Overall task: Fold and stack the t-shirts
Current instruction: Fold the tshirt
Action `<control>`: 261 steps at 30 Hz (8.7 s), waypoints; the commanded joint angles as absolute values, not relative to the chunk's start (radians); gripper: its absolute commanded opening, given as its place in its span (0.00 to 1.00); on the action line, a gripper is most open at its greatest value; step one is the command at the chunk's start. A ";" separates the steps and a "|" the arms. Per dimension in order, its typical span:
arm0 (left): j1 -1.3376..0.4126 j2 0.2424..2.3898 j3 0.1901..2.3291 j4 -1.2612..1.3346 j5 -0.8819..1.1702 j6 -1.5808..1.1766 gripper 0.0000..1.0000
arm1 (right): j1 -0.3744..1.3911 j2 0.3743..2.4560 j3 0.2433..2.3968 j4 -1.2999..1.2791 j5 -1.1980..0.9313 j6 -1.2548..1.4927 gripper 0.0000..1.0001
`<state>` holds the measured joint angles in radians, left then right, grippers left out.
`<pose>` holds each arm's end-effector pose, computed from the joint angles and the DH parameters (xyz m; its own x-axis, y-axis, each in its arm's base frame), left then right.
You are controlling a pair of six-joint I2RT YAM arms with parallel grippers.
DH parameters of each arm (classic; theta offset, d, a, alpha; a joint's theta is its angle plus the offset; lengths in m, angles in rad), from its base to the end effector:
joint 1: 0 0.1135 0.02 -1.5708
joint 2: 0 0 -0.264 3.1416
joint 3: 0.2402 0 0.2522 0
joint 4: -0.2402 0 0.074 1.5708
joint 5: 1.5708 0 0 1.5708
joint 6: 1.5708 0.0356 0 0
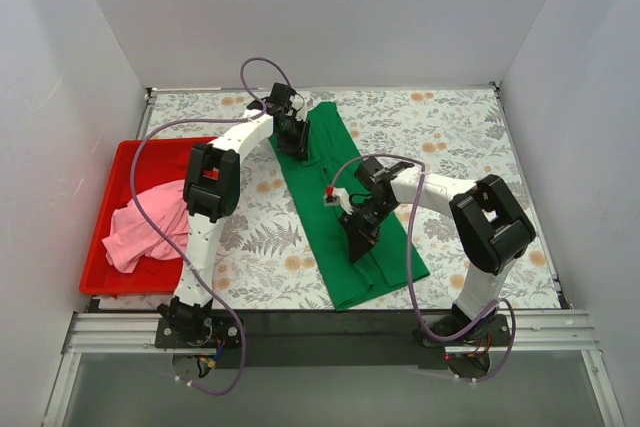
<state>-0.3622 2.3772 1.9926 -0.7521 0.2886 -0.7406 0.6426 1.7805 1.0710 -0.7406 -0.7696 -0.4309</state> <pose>0.4692 -0.1886 0.1618 -0.9309 -0.3390 -0.1362 -0.2391 0.8472 -0.4744 0.2348 0.2067 0.1588 -0.5143 -0.7597 -0.3979 -0.7839 0.2283 0.5773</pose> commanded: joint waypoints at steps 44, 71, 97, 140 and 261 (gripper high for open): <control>-0.394 2.160 1.749 -0.569 0.495 -0.776 0.33 | 0.555 1.945 1.109 -0.564 -0.877 -0.230 0.05; -0.665 1.168 0.708 -0.313 0.620 -0.219 0.58 | 0.535 1.019 0.720 -0.643 -0.538 -1.205 0.59; -1.092 1.341 0.430 0.089 0.244 -0.209 0.51 | 0.758 1.035 0.406 -0.566 -0.410 -1.226 0.42; -1.135 1.333 0.479 -0.093 0.256 -0.184 0.00 | 0.830 0.976 0.452 -0.540 -0.411 -1.028 0.01; -0.255 1.600 1.051 -0.275 0.865 -0.585 0.48 | 0.213 1.671 1.227 -0.675 -0.776 -0.638 0.36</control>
<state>-0.2607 1.7897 1.0405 -0.2676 0.9173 -0.7975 0.2161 1.8355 1.1820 -0.6464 -0.8692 -0.4839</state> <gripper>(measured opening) 0.467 0.324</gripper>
